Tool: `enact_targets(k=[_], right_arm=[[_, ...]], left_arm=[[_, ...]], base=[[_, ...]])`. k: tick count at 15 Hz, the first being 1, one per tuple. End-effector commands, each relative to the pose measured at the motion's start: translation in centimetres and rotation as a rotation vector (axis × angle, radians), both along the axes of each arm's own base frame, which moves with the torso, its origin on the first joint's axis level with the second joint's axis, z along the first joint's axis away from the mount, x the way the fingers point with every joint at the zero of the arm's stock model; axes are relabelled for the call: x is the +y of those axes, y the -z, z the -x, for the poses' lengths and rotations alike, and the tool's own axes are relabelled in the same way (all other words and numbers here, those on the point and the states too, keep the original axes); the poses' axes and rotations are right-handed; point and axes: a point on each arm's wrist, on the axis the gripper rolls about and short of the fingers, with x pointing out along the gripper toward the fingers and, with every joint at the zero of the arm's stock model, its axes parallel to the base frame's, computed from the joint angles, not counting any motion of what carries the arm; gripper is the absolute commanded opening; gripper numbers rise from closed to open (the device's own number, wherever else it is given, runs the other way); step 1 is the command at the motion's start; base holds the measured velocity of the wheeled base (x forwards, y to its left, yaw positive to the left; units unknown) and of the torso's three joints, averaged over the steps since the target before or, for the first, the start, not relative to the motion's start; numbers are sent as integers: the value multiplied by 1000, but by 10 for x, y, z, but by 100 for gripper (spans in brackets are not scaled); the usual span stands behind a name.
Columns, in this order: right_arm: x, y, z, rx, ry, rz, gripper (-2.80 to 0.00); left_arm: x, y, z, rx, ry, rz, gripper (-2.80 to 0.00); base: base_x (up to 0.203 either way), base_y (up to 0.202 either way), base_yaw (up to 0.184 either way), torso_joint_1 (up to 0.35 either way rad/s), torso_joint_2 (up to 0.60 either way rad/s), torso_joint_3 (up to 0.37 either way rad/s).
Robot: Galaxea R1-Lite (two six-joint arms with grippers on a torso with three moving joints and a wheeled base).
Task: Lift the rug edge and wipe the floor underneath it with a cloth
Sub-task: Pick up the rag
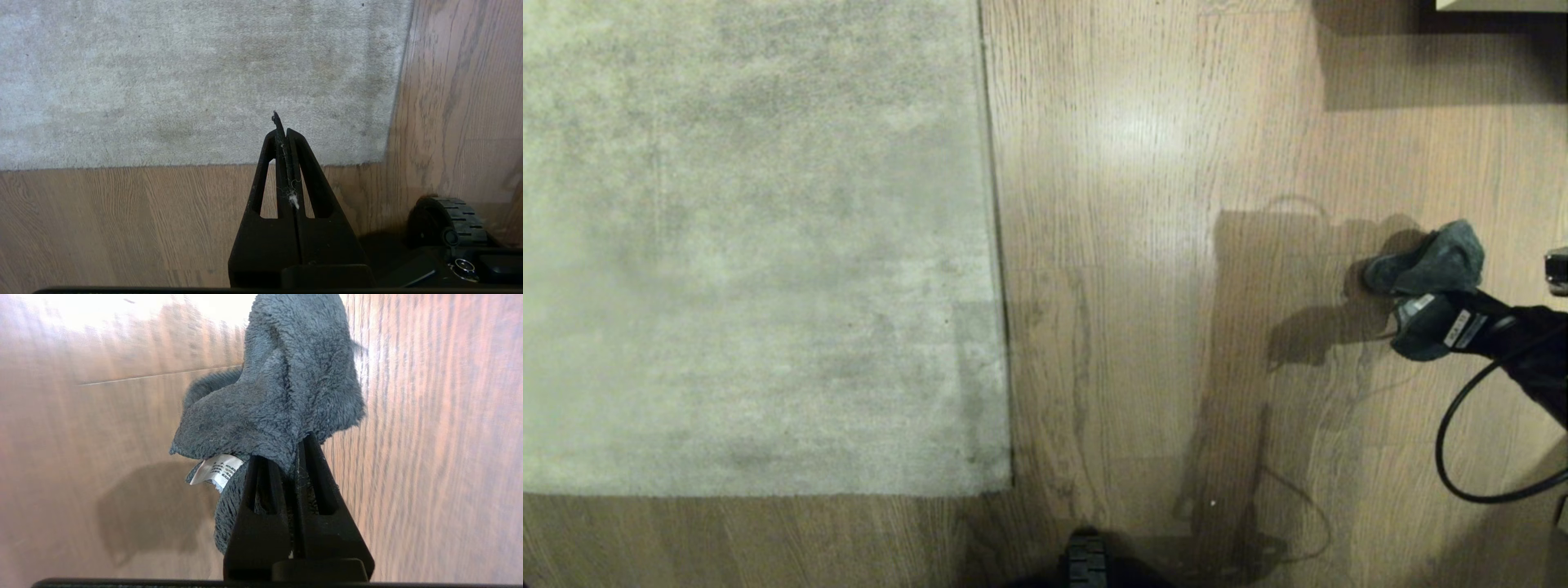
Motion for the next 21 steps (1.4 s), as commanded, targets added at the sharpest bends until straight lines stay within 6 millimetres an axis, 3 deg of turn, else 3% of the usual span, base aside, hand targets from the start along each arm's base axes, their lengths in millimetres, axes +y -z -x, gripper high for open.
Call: enact_targets(k=[1,5,9,13,21], right_arm=[[11,-29,35,-73,-9,22,-280],[28,-48,91,-99,-33,34,-280],[55,-52,169,-158,-65,56,-280],[72,-25,225,-66,-117,61,-280],[75,44,281,27,-122,63,-280]], left_arm=[[0,0,0,0,0,1,-280],[0,0,0,2,0,0,-280],[0,0,0,1,0,0,-280],[0,0,0,1,0,1,-280],[0,0,0,1,0,0,-280]], base=[[0,0,0,0,0,0],[0,0,0,0,0,0],[0,0,0,0,0,0],[0,0,0,0,0,0],[0,0,0,0,0,0]])
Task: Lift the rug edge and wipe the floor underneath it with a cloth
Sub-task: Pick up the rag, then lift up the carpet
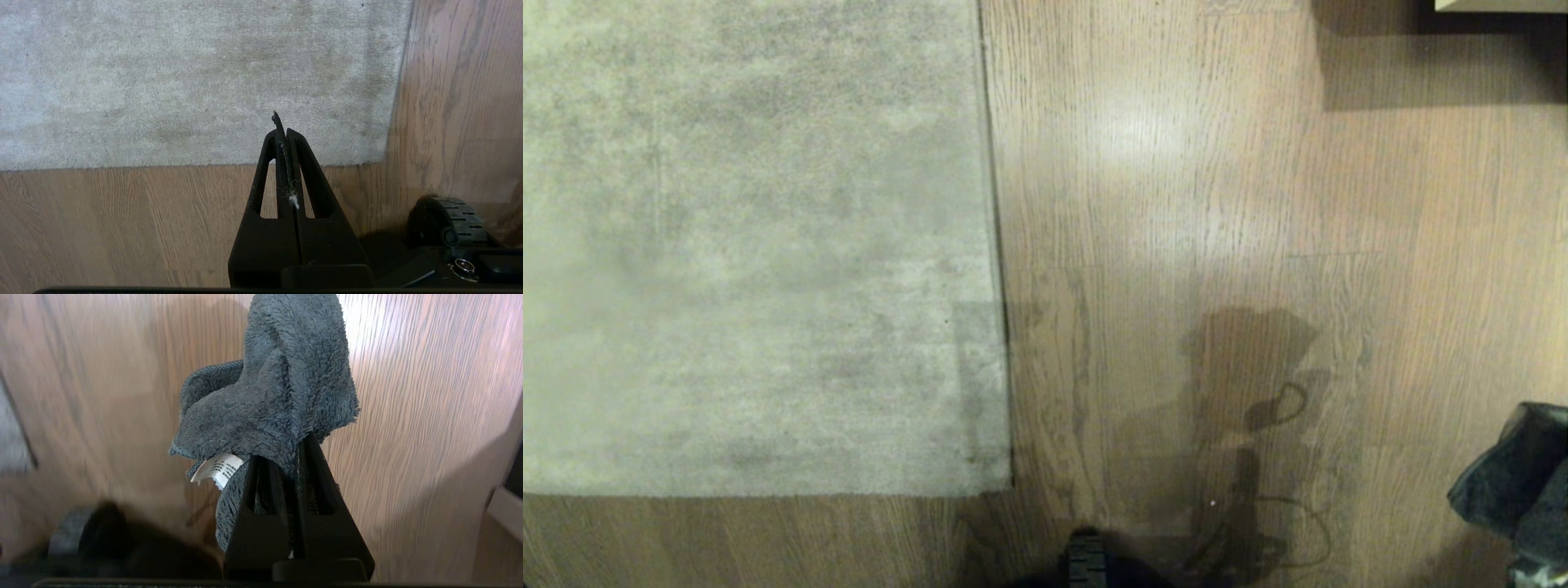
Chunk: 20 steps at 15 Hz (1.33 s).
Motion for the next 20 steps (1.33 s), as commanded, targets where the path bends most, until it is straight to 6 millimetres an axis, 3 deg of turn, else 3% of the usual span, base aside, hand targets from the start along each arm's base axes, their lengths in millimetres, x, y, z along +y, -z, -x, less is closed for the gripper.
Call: enact_targets(k=[1,3,20], right_arm=[[0,23,24,-34,-16,25,-280],[0,34,28,24,-23,55,-280],[0,35,28,21,-22,12,-280]], left_arm=[[0,0,0,1,-1,0,-280],[0,0,0,1,-1,0,-280],[0,0,0,0,-1,0,-280]], base=[[0,0,0,0,0,0],[0,0,0,0,0,0],[0,0,0,0,0,0]])
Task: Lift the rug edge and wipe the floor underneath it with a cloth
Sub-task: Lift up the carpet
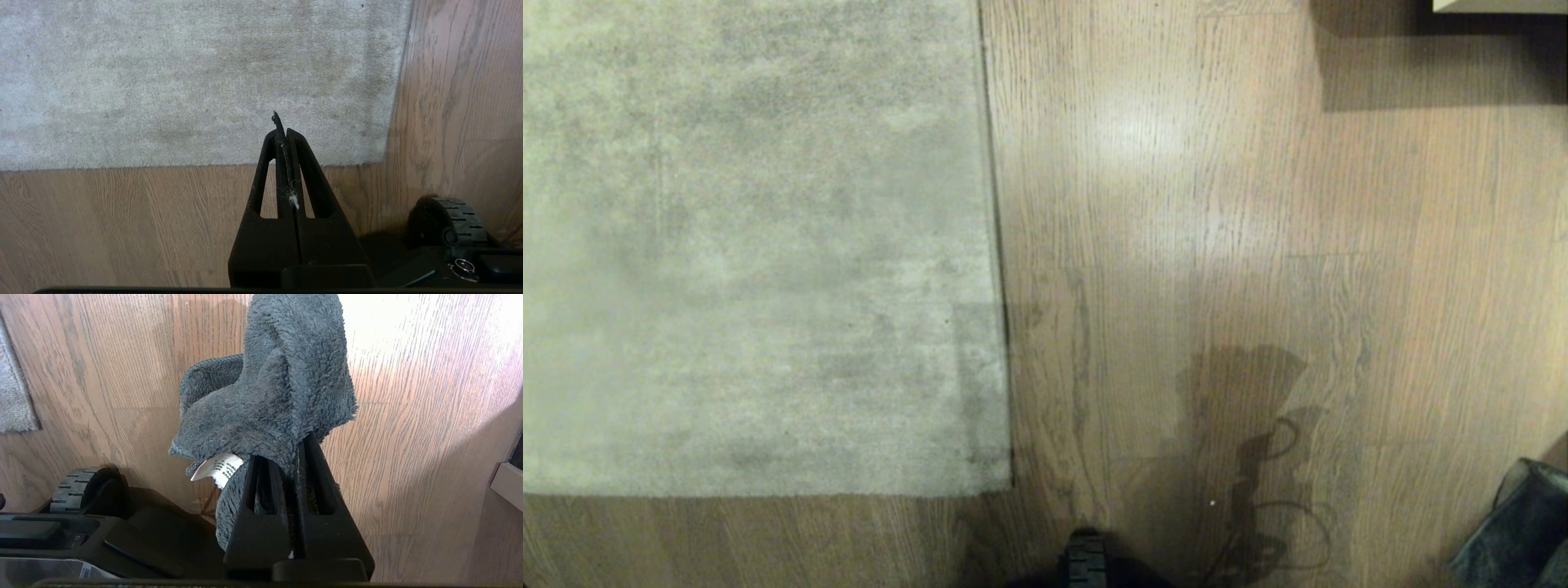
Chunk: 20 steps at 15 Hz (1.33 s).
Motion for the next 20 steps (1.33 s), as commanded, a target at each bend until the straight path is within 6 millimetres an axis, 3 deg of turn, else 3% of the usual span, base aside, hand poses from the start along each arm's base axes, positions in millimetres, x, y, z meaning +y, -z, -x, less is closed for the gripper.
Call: enact_targets(k=[1,20], right_arm=[[0,0,0,3,-1,1,-280],[0,0,0,4,-2,-1,-280]], left_arm=[[0,0,0,2,0,0,-280],[0,0,0,2,0,0,-280]], base=[[0,0,0,0,0,0],[0,0,0,0,0,0]])
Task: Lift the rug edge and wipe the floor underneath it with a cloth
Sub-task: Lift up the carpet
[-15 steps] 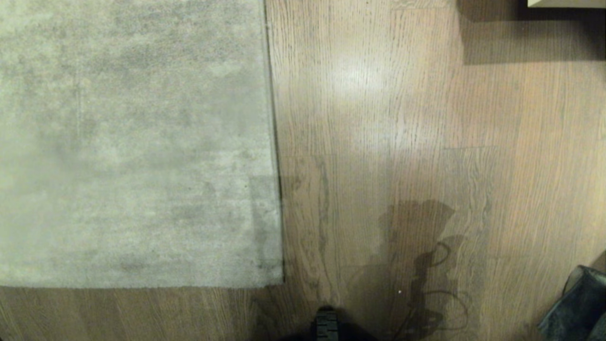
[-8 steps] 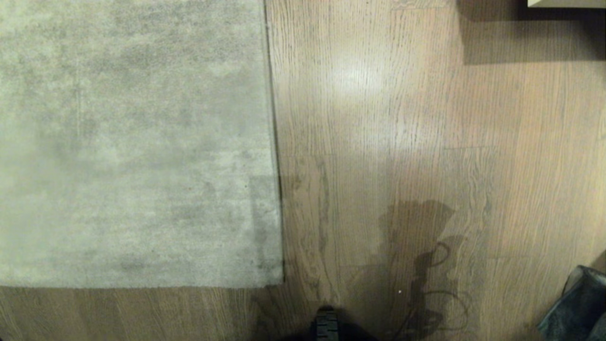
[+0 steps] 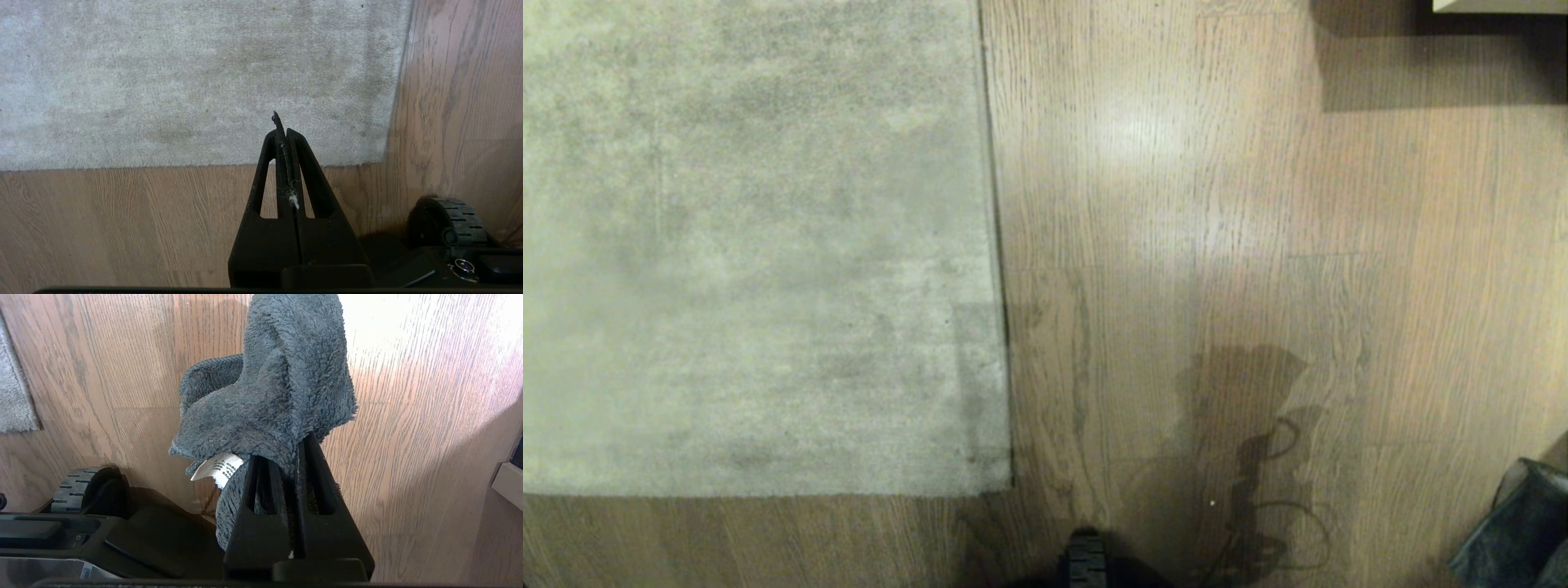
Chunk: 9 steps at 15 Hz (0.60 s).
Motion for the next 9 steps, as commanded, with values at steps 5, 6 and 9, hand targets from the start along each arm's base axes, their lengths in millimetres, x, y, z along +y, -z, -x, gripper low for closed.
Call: enact_targets(k=[5,6,9], right_arm=[[0,0,0,3,-2,1,-280],[0,0,0,3,-2,1,-280],[0,0,0,3,-2,1,-280]], left_arm=[[0,0,0,3,0,0,-280],[0,0,0,3,0,-1,-280],[0,0,0,1,0,0,-280]], base=[[0,0,0,0,0,0],[0,0,0,0,0,0],[0,0,0,0,0,0]])
